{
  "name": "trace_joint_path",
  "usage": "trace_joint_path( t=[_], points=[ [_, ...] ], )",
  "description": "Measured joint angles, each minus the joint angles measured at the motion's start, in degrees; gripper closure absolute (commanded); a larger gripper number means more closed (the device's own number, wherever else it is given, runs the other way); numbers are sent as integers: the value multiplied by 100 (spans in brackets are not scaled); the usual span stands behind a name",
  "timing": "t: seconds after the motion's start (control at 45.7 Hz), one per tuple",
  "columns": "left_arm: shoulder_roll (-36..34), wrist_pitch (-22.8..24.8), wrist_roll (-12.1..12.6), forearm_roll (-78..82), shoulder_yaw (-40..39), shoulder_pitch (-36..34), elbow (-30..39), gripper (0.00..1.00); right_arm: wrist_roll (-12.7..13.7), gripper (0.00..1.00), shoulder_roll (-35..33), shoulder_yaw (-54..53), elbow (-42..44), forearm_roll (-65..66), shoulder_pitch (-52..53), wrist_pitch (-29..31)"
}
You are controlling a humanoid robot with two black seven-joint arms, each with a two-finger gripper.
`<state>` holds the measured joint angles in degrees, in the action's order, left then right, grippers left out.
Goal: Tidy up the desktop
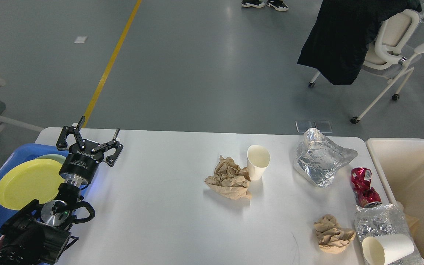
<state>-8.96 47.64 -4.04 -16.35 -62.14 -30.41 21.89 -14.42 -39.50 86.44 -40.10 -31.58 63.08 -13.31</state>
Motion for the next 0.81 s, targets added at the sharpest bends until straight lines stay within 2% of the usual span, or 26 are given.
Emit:
trace_joint_path(
  t=[0.153, 0.24, 0.262, 0.284, 0.306, 0.328, 0.809],
  points=[
    [-3, 0, 0, 0, 0, 0, 0, 0, 450, 100, 339, -883, 1673, -264, -1707, -782],
    [-4, 0, 0, 0, 0, 0, 0, 0, 567, 88, 590, -1530, 2632, -236, -2481, -888],
    [-4, 0, 0, 0, 0, 0, 0, 0, 585, 79, 647, -1641, 2791, -223, -2603, -895],
    [-5, 0, 0, 0, 0, 0, 0, 0, 603, 61, 700, -1732, 2926, -208, -2706, -900],
    [-6, 0, 0, 0, 0, 0, 0, 0, 618, 28, 746, -1808, 3035, -190, -2784, -904],
    [-7, 0, 0, 0, 0, 0, 0, 0, 631, 0, 791, -1878, 3133, -164, -2855, -905],
    [-8, 0, 0, 0, 0, 0, 0, 0, 664, 0, 909, -2043, 3303, 129, -3030, -893]
  ],
)
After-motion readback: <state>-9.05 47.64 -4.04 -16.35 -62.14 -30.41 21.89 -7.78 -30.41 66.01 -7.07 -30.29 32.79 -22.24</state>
